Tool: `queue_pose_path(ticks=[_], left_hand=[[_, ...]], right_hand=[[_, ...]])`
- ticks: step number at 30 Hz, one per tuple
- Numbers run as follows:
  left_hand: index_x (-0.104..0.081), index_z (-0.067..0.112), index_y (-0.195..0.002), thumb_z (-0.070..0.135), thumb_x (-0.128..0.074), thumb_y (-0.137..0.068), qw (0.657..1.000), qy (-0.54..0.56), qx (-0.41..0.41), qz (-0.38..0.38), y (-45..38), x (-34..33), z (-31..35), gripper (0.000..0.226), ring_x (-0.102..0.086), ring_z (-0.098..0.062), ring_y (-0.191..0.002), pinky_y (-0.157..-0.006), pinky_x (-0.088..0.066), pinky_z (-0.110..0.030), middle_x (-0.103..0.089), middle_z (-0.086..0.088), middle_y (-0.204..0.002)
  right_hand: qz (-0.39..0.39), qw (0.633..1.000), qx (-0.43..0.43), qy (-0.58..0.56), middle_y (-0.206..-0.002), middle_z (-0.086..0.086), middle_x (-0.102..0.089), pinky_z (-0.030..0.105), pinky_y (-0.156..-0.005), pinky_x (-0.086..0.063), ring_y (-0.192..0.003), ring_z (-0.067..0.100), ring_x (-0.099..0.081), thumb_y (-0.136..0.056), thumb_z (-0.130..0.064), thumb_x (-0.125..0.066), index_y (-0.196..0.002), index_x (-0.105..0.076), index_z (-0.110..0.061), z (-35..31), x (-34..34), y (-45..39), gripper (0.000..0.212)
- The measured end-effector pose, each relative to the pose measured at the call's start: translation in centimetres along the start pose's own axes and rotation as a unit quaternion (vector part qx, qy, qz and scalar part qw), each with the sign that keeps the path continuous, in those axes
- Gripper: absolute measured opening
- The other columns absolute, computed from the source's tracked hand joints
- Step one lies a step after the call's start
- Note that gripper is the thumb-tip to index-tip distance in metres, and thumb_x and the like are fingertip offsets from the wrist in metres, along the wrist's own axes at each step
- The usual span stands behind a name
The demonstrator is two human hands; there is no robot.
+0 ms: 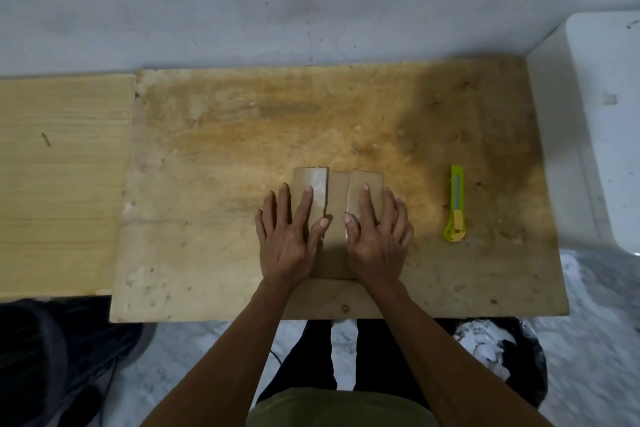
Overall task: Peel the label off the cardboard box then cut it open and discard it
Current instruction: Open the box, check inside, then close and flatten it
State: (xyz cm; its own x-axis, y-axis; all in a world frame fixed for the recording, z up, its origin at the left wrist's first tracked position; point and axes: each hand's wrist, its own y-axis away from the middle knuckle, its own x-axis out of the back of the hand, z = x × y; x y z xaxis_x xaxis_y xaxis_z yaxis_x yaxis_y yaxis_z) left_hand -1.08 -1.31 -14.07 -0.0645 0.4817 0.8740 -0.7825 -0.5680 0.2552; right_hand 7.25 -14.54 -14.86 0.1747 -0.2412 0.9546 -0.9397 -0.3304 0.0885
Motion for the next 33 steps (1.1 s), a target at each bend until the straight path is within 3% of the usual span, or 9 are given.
queue_pose_path(ticks=[5,10,14,18,20,22,24,28,33], left_hand=[[-0.030,0.042,-0.154,0.069,-0.025,-0.094,0.999,0.042,0.015,0.010,0.2,-0.1,0.6,0.066,-0.010,-0.034,-0.151,-0.118,-0.014,-0.060,-0.020,-0.002,-0.166],[-0.039,0.047,-0.148,0.070,-0.034,-0.089,0.989,0.138,0.055,-0.016,-0.3,1.5,1.6,0.064,-0.013,-0.017,-0.140,-0.112,-0.012,-0.048,-0.023,0.005,-0.163],[-0.049,0.039,-0.144,0.052,-0.047,-0.098,0.969,0.244,0.033,0.001,-0.6,3.2,1.8,0.047,-0.025,-0.022,-0.139,-0.109,-0.021,-0.039,-0.028,0.005,-0.160],[-0.058,0.021,-0.139,0.029,-0.058,-0.100,0.949,0.308,-0.057,0.028,-1.5,5.0,2.6,0.040,-0.045,0.014,-0.122,-0.102,-0.044,-0.016,-0.037,-0.003,-0.153],[-0.059,0.020,-0.138,0.032,-0.063,-0.097,0.948,0.313,-0.050,0.023,-1.7,5.9,3.7,0.043,-0.049,0.019,-0.110,-0.097,-0.048,-0.018,-0.038,-0.001,-0.150],[-0.055,0.023,-0.143,0.040,-0.065,-0.094,0.950,0.310,-0.027,0.009,-1.7,6.7,5.4,0.053,-0.047,0.029,-0.095,-0.091,-0.046,-0.017,-0.043,0.001,-0.147],[-0.051,0.021,-0.145,0.040,-0.067,-0.092,0.944,0.329,-0.027,-0.013,-1.5,7.0,7.5,0.058,-0.046,0.036,-0.080,-0.080,-0.039,-0.001,-0.054,0.008,-0.137],[-0.056,0.016,-0.141,0.038,-0.072,-0.089,0.928,0.364,-0.060,-0.045,-0.3,6.5,12.2,0.059,-0.054,0.026,-0.076,-0.072,-0.038,0.004,-0.061,0.019,-0.117],[-0.064,0.026,-0.132,0.047,-0.075,-0.083,0.918,0.372,-0.096,-0.095,3.5,3.9,18.6,0.055,-0.058,-0.013,-0.063,-0.071,-0.055,-0.030,-0.073,-0.012,-0.095]], right_hand=[[0.006,0.992,-0.072,-0.105,-0.145,0.013,-0.038,0.051,-0.097,-0.035,-0.127,0.035,-0.037,-0.094,-0.050,-0.046,-0.147,-0.039,-0.027,-1.5,0.2,0.1,0.058],[0.014,0.950,-0.150,-0.275,-0.140,0.011,-0.040,0.047,-0.104,-0.037,-0.126,0.030,-0.033,-0.080,-0.027,-0.076,-0.146,-0.041,-0.022,-2.1,1.0,-1.2,0.075],[0.023,0.914,-0.178,-0.364,-0.134,0.003,-0.040,0.042,-0.110,-0.040,-0.129,0.022,-0.040,-0.072,-0.029,-0.084,-0.144,-0.044,-0.021,-1.8,2.0,-0.9,0.083],[0.063,0.877,-0.187,-0.438,-0.129,0.004,-0.040,0.036,-0.108,-0.043,-0.123,0.020,-0.047,-0.069,-0.025,-0.087,-0.141,-0.048,-0.019,-1.9,5.1,-0.5,0.082],[0.073,0.875,-0.183,-0.442,-0.129,0.007,-0.043,0.033,-0.102,-0.047,-0.119,0.020,-0.050,-0.070,-0.027,-0.087,-0.139,-0.049,-0.022,-1.7,7.3,-0.8,0.079],[0.075,0.873,-0.193,-0.442,-0.131,0.004,-0.049,0.027,-0.094,-0.050,-0.117,0.016,-0.054,-0.069,-0.033,-0.087,-0.139,-0.049,-0.023,-0.9,9.8,-1.2,0.080],[0.060,0.872,-0.208,-0.440,-0.136,-0.001,-0.054,0.013,-0.084,-0.046,-0.118,0.010,-0.053,-0.071,-0.037,-0.085,-0.143,-0.047,-0.023,0.4,12.1,-1.0,0.082],[0.074,0.887,-0.215,-0.401,-0.146,-0.003,-0.050,0.017,-0.090,-0.040,-0.127,0.011,-0.050,-0.081,-0.049,-0.072,-0.148,-0.038,-0.028,3.9,15.9,1.5,0.078],[0.142,0.863,-0.257,-0.411,-0.141,-0.009,-0.050,0.026,-0.093,-0.039,-0.127,0.010,-0.048,-0.089,-0.053,-0.058,-0.142,-0.037,-0.037,9.4,19.6,6.8,0.059]])
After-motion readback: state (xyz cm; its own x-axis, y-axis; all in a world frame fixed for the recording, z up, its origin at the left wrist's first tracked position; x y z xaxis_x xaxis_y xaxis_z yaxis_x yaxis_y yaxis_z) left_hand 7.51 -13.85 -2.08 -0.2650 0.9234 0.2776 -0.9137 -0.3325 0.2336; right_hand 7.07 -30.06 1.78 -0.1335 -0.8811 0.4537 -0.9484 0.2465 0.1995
